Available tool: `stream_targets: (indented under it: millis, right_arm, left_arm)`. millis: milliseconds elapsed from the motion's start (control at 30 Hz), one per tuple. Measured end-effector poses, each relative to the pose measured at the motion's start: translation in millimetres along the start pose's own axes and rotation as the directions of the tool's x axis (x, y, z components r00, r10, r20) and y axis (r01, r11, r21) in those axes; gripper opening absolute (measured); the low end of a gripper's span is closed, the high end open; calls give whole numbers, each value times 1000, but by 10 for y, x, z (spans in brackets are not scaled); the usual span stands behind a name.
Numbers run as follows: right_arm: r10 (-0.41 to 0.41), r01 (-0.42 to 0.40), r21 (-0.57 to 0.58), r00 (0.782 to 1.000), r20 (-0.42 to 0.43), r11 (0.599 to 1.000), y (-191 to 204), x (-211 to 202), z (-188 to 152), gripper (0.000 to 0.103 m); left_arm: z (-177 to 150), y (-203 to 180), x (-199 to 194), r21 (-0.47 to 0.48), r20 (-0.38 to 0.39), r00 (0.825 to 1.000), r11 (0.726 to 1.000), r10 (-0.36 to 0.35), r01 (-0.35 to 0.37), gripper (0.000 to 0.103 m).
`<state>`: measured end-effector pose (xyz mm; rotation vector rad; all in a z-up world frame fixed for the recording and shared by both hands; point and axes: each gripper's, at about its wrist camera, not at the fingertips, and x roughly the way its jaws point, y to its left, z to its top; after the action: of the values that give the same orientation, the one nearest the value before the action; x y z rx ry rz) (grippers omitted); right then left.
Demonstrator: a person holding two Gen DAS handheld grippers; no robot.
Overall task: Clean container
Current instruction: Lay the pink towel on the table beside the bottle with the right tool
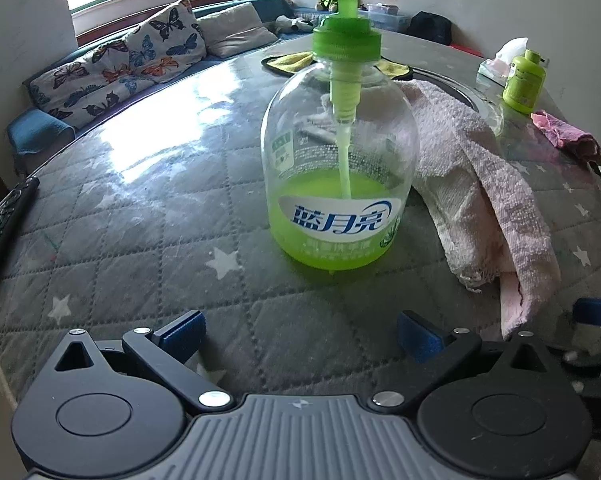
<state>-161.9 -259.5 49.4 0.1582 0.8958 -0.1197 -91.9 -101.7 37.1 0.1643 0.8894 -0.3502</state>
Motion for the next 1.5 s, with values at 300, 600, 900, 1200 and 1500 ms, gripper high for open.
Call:
stream_targets:
  millis: [300,600,900,1200,1500]
  right_arm:
    - [-56,56,1,998,-17,998,54,-33,-131,96]
    - [-64,65,18,998,-20,998,78,-35,-179,102]
    - [-66,66,29,998,-22,997,63,-32,-183,103]
    - [-87,87,6,996,-25,996,106,-11,-192,103]
    - [-95,95,0,995,-27,995,115,-3,-193,103]
  left_arm:
    - [-63,-6,-82,-12,-14,1000,1000,12,-12,103]
    - [-105,-14,-130,-19,-23,1000,1000,18,-18,103]
    - [-89,-1,-130,-43,-50,998,999,32,-34,103]
    - [-111,6,-138,-44,-43,999,998,32,-34,103]
    - [-122,18,-153,-43,-40,999,999,29,-31,103]
